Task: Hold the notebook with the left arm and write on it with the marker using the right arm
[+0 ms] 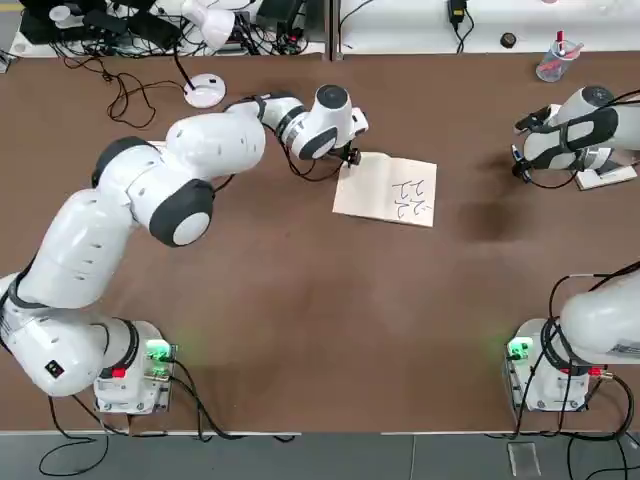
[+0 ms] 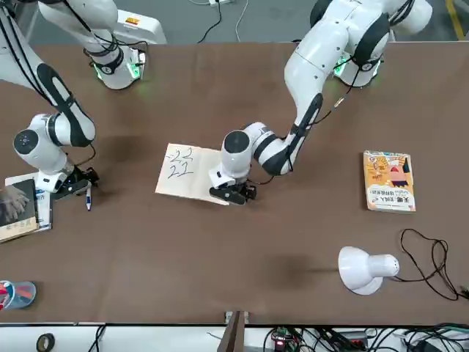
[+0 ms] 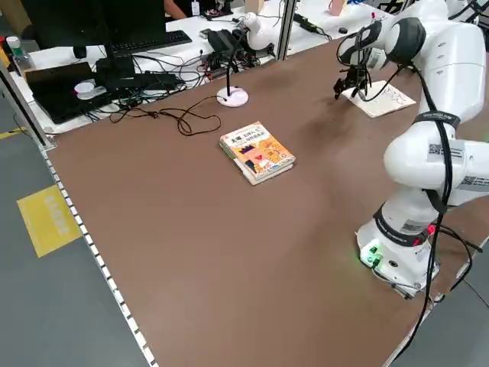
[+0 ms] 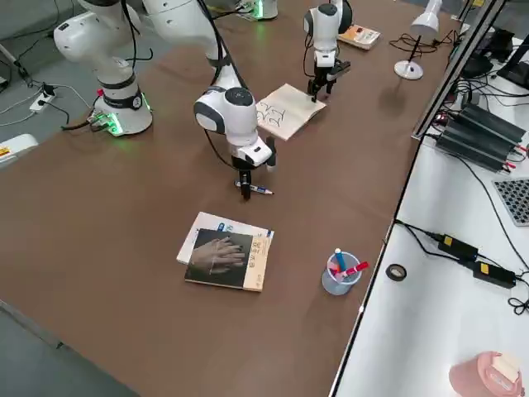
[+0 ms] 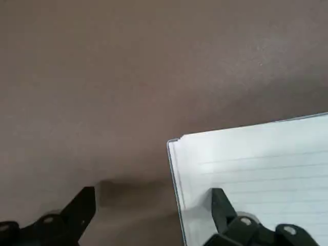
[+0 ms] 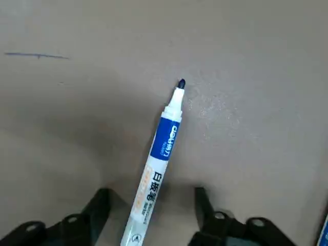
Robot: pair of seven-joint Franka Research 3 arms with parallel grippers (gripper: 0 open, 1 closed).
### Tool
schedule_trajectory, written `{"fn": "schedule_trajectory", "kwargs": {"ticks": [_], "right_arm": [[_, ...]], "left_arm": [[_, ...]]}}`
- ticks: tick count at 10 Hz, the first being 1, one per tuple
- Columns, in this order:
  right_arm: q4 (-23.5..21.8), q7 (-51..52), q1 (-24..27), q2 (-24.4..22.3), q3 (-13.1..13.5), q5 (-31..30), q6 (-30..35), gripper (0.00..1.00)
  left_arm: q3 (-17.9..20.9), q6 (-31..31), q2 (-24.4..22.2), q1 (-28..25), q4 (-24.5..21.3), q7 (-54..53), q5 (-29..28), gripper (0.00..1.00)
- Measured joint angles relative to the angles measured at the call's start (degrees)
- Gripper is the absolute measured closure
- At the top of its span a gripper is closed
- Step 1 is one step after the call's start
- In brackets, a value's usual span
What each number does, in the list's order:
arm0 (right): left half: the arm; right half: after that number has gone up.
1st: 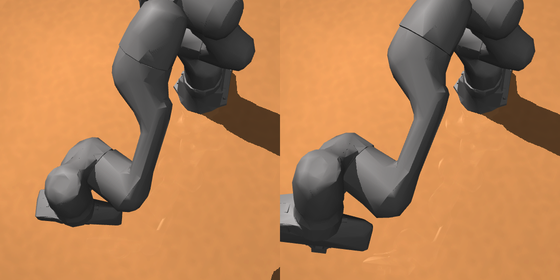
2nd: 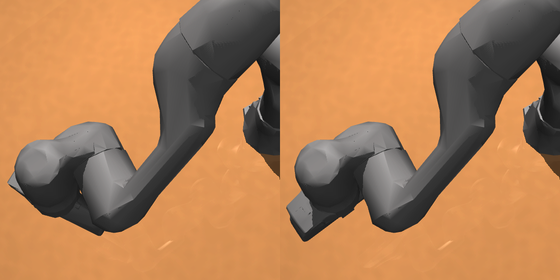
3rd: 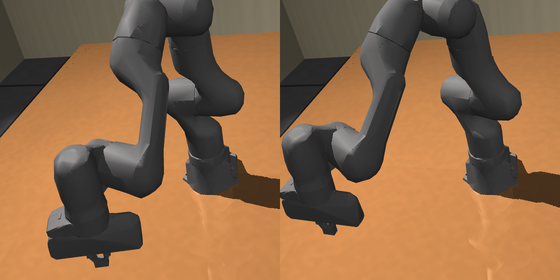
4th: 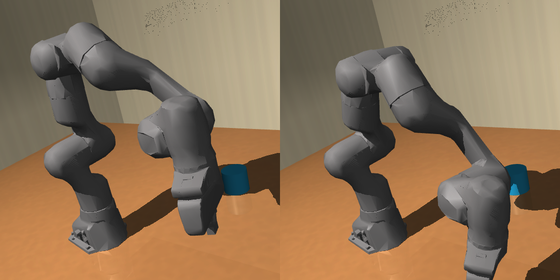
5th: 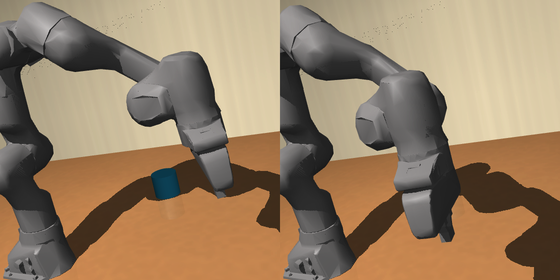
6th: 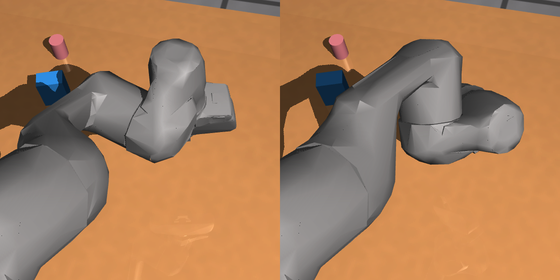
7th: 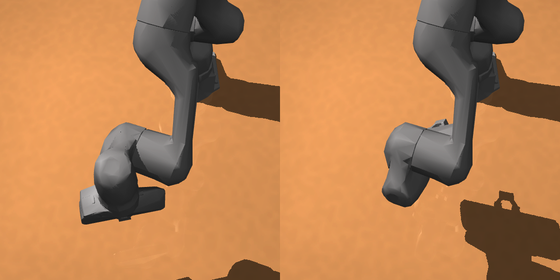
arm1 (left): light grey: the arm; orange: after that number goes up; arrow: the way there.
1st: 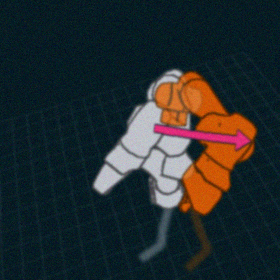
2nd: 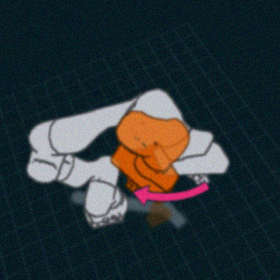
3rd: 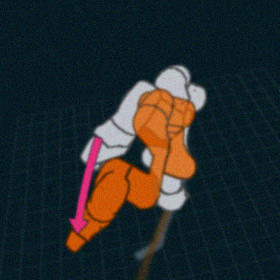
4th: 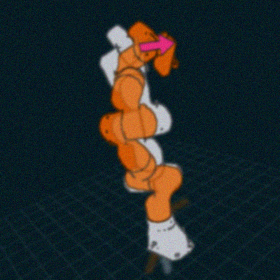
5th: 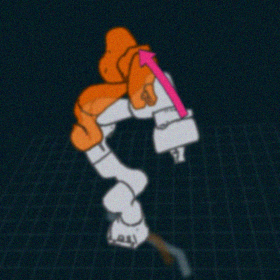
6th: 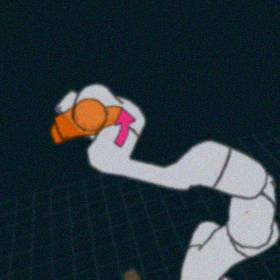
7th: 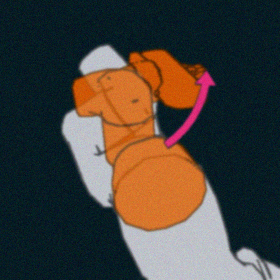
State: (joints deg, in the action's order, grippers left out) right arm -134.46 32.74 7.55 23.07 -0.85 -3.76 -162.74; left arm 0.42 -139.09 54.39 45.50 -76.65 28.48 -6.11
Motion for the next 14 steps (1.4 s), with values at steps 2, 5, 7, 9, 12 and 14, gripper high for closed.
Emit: {"fn": "schedule_trajectory", "kwargs": {"ticks": [2, 5, 7, 9, 12, 14], "right_arm": [[-0.3, -0.1, 0.0, -0.4, -0.3, 0.0, 0.0, 0.51], [-0.2, -0.2, 0.9, -0.5, 0.0, 0.2, -1.2, 0.79], [-0.3, -0.5, 1.7, -0.5, 0.0, 0.7, -1.2, 0.82], [-0.3, -0.7, 1.8, -0.5, 0.0, 3.2, -1.1, 0.82], [0.2, -3.3, 1.7, -0.5, 0.0, 6.8, 0.3, 0.82], [1.8, -7.7, 0.9, -0.5, 0.0, 9.2, 5.5, 0.82]], "left_arm": [[0.0, 0.0, 0.0, 0.0, 0.0, -0.1, -0.6, 0.0], [0.0, 0.0, 0.0, -0.1, 0.0, -0.1, -1.6, 0.0], [0.1, 0.0, 0.0, -0.1, 0.0, -0.1, -1.6, 0.0], [0.1, 0.0, 0.0, -0.1, 0.0, -0.1, -1.6, 0.0], [0.1, 0.0, 0.0, -0.1, 0.0, -0.1, -1.7, 0.0], [0.1, 0.0, 0.0, -0.1, 0.0, -0.1, -1.7, 0.0]]}}
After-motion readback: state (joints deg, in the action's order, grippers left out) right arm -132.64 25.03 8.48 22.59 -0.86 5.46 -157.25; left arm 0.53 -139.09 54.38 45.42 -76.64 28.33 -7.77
